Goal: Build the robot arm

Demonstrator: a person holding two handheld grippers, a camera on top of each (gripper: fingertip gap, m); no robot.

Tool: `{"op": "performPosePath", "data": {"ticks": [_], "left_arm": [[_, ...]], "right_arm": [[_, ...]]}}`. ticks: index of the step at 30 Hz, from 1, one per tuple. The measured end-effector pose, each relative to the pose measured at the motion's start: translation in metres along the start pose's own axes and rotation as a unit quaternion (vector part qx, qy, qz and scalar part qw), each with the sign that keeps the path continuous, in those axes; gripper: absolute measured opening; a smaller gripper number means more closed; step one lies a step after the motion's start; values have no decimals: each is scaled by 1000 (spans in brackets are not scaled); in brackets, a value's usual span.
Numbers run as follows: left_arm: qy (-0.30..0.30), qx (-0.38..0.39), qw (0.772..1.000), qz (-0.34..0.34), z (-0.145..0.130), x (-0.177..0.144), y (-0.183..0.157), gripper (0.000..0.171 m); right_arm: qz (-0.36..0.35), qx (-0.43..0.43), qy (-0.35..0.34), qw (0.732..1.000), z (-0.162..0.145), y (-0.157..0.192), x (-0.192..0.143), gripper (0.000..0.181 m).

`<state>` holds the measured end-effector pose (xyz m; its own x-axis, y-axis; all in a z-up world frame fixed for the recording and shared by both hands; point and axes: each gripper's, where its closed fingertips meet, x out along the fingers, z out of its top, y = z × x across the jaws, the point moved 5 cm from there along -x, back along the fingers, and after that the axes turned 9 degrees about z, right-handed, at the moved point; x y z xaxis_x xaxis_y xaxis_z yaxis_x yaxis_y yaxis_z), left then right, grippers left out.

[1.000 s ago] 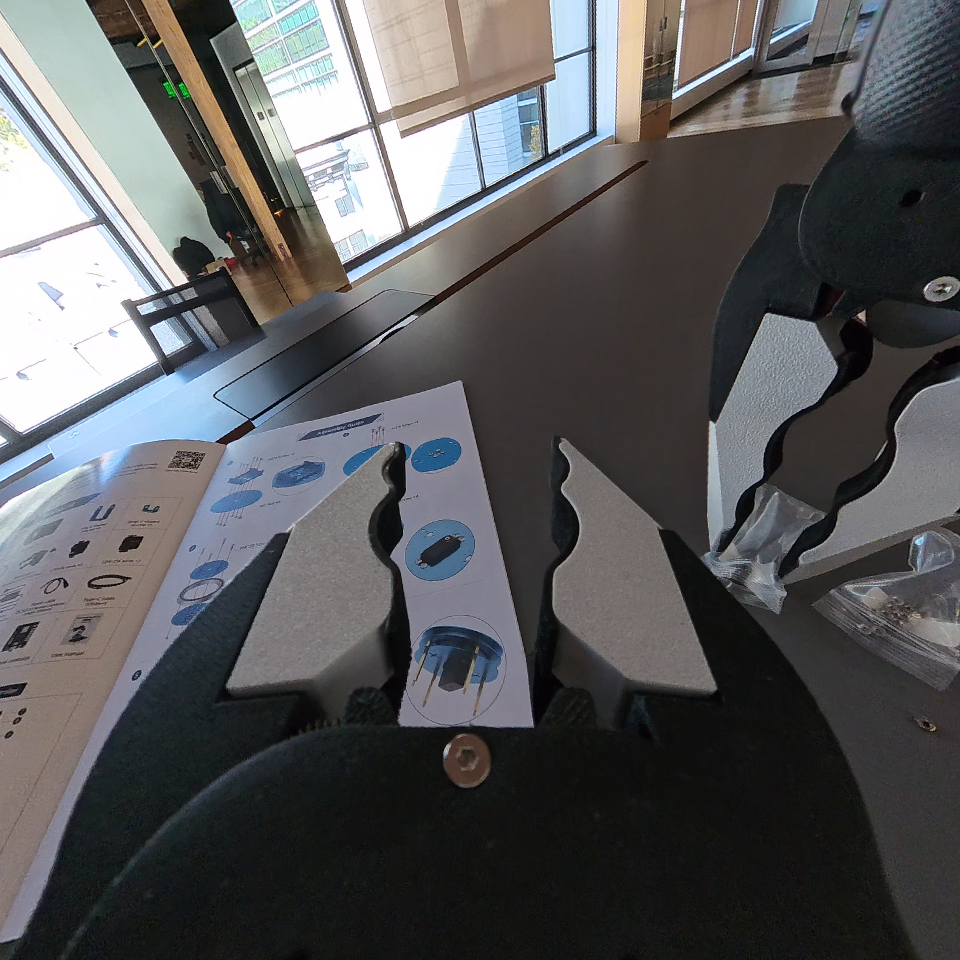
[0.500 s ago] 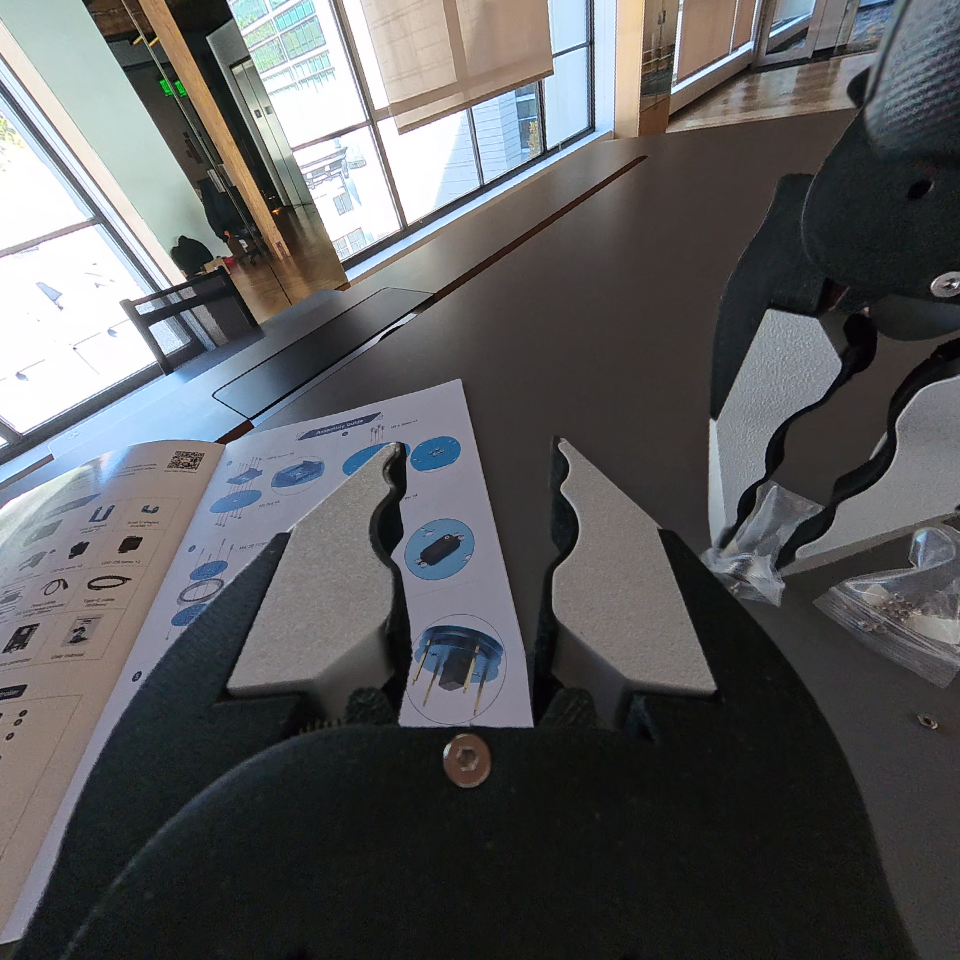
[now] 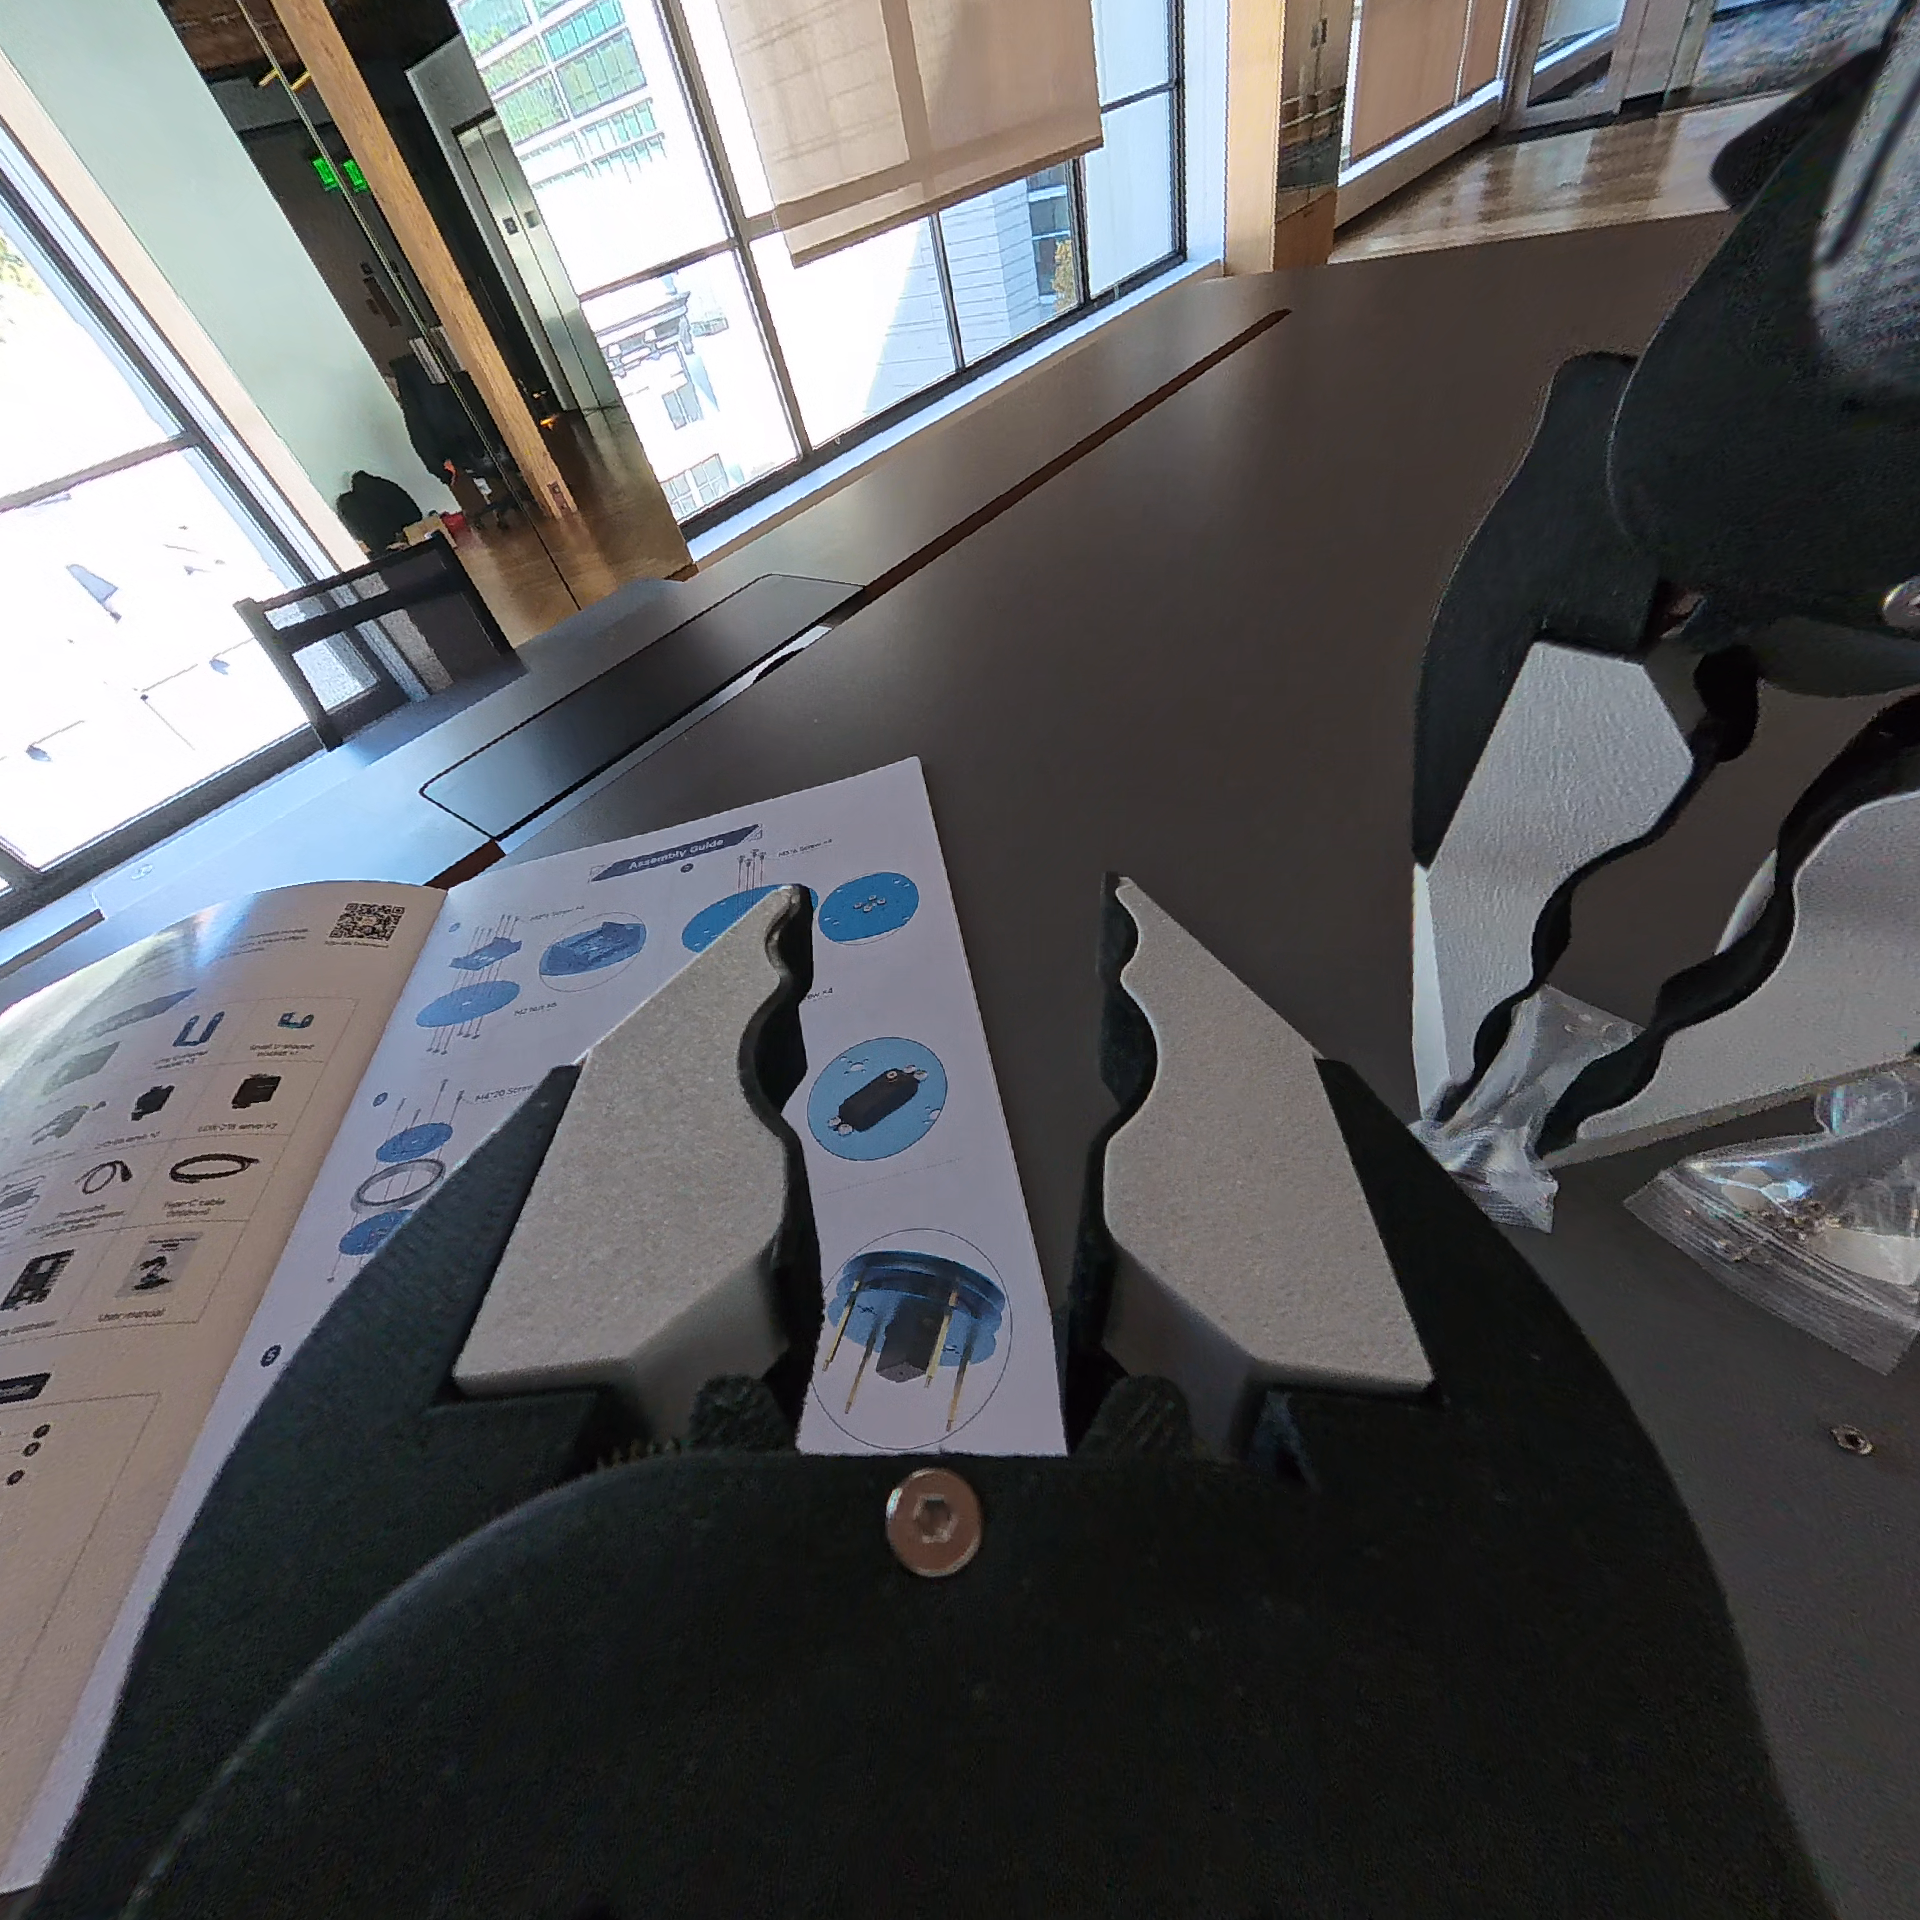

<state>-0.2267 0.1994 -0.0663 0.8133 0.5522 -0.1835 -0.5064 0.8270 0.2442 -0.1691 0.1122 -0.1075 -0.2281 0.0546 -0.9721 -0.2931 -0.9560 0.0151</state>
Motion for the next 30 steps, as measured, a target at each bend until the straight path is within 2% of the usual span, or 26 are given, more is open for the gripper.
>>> {"op": "performPosePath", "data": {"ticks": [14,15,17,22,28,30], "left_arm": [[4,1,1000,-1,-2,1,0,53],[5,1,1000,-1,-2,1,0,54],[6,1,1000,-2,-2,1,0,54],[3,1,1000,-1,-1,0,0,53],[2,-1,1000,2,0,0,2,54],[3,-1,1000,1,-1,0,2,53]], "right_arm": [[47,41,-97,993,-11,-14,7,45],[55,47,-105,992,-12,-14,7,44],[62,46,-115,990,-13,-14,7,28],[43,27,-97,994,-12,-11,0,16],[-3,-5,-42,999,-4,-6,-6,14],[-5,0,-42,999,1,-6,-7,13]]}}
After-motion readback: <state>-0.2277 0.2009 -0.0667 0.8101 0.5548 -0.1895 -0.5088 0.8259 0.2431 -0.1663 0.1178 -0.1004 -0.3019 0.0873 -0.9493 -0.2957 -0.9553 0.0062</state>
